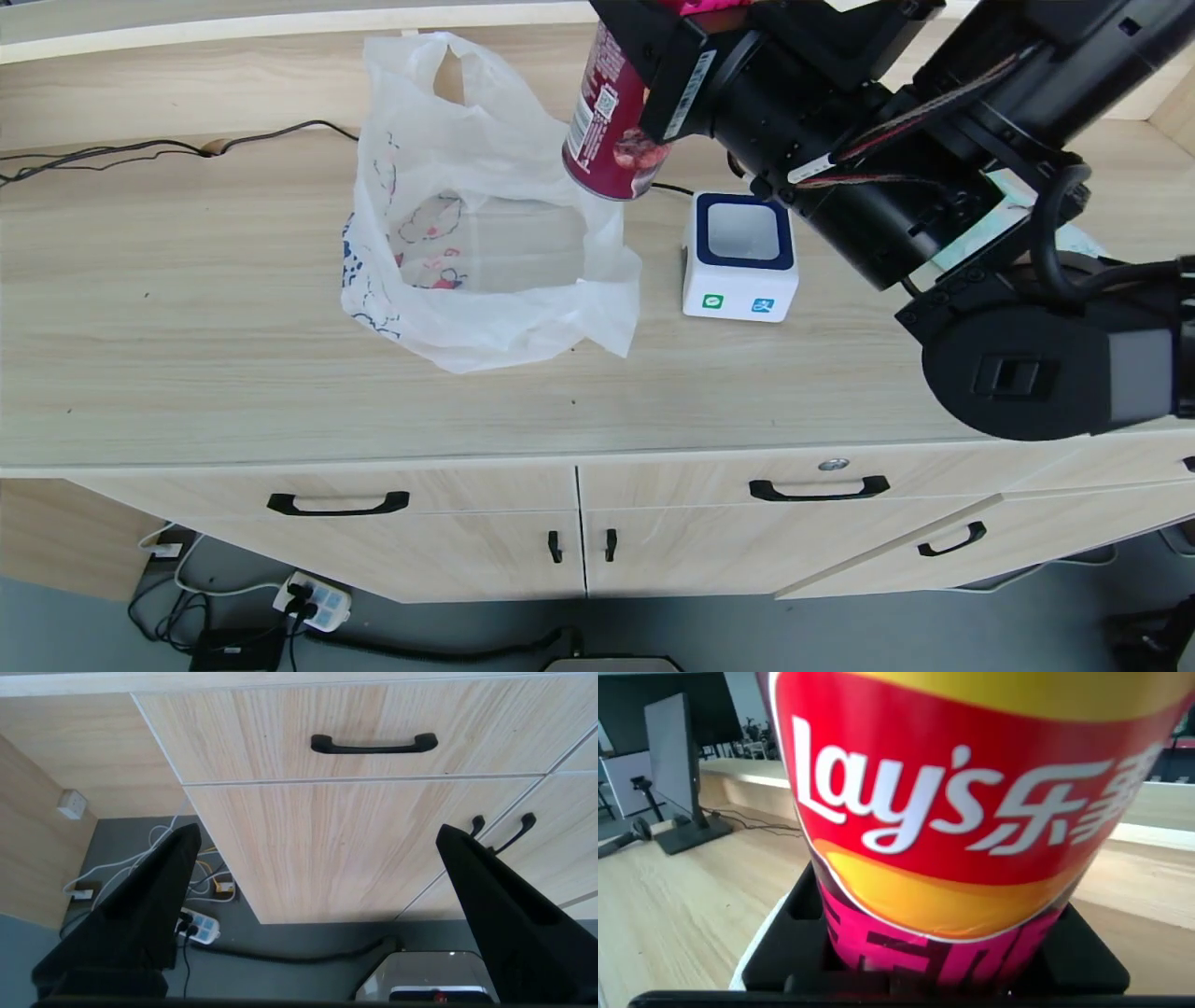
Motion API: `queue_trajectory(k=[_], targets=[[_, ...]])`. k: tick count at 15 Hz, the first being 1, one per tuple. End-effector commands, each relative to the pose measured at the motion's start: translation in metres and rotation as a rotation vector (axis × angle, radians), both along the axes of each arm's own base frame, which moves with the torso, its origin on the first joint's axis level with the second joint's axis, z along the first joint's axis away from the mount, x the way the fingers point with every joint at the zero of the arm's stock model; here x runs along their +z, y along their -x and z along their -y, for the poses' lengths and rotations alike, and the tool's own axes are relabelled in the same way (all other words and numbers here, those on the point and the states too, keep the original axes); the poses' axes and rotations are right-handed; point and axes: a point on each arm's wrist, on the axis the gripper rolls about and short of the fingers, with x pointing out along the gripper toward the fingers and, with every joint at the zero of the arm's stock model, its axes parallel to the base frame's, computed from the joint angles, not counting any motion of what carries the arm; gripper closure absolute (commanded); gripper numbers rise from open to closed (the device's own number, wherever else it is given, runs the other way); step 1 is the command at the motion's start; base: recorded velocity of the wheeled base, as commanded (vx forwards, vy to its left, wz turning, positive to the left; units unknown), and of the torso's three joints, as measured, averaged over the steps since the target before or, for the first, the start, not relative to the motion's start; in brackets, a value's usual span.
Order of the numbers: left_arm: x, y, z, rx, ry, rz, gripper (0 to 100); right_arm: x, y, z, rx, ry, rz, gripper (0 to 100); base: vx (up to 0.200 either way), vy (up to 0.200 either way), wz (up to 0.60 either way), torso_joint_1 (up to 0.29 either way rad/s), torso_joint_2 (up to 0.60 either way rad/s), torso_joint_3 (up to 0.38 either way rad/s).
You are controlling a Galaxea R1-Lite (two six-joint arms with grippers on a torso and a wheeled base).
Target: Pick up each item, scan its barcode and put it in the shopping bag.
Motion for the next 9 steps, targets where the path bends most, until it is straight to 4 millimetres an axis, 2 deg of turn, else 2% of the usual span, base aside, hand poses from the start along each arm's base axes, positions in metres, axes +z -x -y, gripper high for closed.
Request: queue_trajectory(k=[1,4,7,9], targets=[[0.0,0.0,0.0,-0.001,0.0,0.0,0,-0.003,-0.009,-0.011,0.008,-0.002,-0.008,100,0.0,0.0,0.0,0.0,0.0,0.0],[0.0,0.0,0.0,0.002,0.0,0.0,0,0.005,-0.01,-0.026,0.035,0.001,-0.04,100,0.0,0.0,0.0,0.0,0.0,0.0],[0.0,0.0,0.0,0.002,0.0,0.0,0,0.007,-0.007,-0.055,0.06,-0.085,-0.191,100,0.0,0.0,0.0,0.0,0.0,0.0],[0.0,0.0,0.0,0.0,0.0,0.0,0,0.005,-0.018,-0.068,0.037,-0.151,-0.207,100,0.0,0.0,0.0,0.0,0.0,0.0]])
